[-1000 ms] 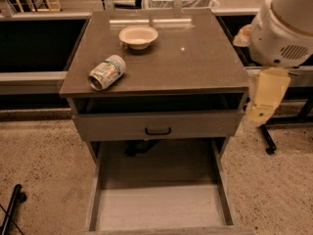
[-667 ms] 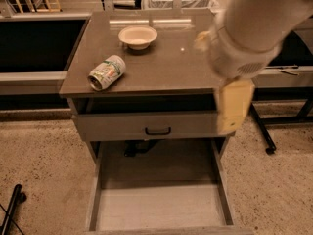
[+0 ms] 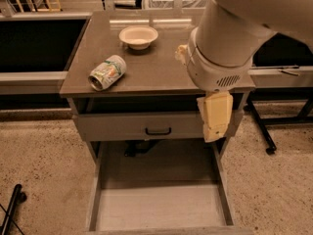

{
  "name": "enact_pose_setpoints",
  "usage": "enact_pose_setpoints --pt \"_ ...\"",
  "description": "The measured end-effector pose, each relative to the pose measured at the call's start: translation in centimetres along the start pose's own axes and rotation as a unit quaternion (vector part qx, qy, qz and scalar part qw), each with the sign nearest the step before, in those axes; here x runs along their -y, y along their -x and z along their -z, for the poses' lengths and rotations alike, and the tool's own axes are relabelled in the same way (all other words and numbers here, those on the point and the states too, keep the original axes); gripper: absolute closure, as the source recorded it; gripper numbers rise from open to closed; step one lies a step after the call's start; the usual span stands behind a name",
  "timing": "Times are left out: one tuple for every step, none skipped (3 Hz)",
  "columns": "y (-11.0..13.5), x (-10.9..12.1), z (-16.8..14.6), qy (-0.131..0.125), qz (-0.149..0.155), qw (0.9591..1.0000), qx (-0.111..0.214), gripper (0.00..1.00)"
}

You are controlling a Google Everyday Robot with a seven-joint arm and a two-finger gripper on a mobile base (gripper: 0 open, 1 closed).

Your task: Place 7up can into middle drawer

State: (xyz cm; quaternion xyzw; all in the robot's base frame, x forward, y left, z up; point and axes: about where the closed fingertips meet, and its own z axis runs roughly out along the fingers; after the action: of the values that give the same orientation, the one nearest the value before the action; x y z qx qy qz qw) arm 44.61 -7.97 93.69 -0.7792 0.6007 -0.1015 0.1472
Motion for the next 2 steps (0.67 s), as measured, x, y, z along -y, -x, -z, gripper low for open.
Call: enact_pose_setpoints --pt "1.0 2.9 -0.7 0.015 0.077 0.9969 0.006 0.0" --pt "1.8 8.4 -2.9 0.024 0.179 0.9835 0.001 0.0"
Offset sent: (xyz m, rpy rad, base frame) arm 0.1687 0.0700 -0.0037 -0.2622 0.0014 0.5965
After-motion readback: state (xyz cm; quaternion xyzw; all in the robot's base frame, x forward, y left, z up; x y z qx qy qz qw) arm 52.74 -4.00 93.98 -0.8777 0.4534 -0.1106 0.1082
